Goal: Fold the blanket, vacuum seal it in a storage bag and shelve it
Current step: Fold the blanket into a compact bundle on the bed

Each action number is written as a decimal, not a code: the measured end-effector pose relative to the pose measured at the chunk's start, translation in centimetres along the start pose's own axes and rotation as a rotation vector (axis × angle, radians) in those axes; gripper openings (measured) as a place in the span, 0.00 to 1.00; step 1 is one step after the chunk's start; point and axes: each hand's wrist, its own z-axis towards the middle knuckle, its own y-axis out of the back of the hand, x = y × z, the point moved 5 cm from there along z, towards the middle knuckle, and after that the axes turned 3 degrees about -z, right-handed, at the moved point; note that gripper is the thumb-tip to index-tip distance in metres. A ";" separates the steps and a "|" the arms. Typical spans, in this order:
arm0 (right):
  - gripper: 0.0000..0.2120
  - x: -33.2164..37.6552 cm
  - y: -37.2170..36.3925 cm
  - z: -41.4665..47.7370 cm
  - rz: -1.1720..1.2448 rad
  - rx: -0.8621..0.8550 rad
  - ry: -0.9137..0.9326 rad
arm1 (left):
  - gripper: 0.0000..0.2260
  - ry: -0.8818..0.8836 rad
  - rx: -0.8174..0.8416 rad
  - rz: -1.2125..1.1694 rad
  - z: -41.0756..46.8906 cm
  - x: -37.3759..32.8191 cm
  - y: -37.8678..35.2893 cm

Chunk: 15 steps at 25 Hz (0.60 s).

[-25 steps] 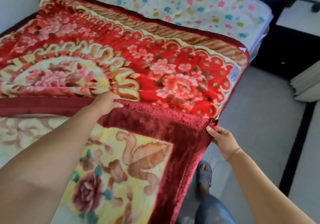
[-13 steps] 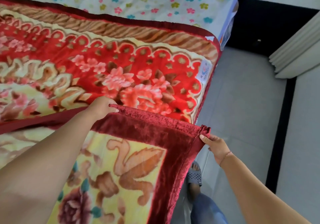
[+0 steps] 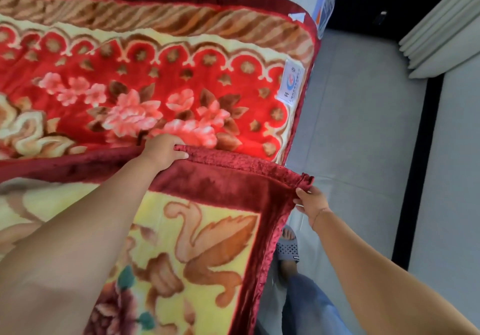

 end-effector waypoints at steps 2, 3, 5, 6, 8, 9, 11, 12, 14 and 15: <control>0.23 0.0 -0.5 -0.2 0.021 0.040 -0.029 | 0.13 0.013 -0.028 0.012 0.0 0.1 -0.2; 0.26 0.2 -0.6 -0.4 0.014 0.057 -0.039 | 0.13 0.014 -0.046 0.020 -0.1 0.1 -0.1; 0.26 0.7 -0.6 -0.9 -0.029 0.071 -0.029 | 0.14 -0.001 -0.089 0.021 -0.9 0.0 0.2; 0.25 1.1 -0.7 -1.2 -0.059 0.069 -0.012 | 0.14 -0.008 -0.114 0.013 -1.5 -0.1 0.4; 0.22 2.2 -0.8 -2.1 -0.132 0.047 0.052 | 0.16 -0.015 -0.161 -0.010 -3.0 -0.1 1.3; 0.21 2.9 -1.1 -2.8 -0.172 0.037 0.102 | 0.17 -0.012 -0.183 -0.024 -4.0 0.1 1.9; 0.21 4.5 -2.4 -4.5 -0.252 0.039 0.226 | 0.19 0.004 -0.215 -0.044 -6.0 0.9 2.8; 0.21 5.4 -3.3 -5.7 -0.293 0.043 0.294 | 0.20 0.019 -0.228 -0.055 -7.2 1.6 3.2; 0.22 6.7 -5.5 -8.4 -0.353 0.071 0.427 | 0.23 0.057 -0.269 -0.075 -10.3 3.4 3.9; 0.23 7.1 -6.8 -10.0 -0.375 0.097 0.477 | 0.24 0.078 -0.288 -0.088 -12.1 4.4 4.1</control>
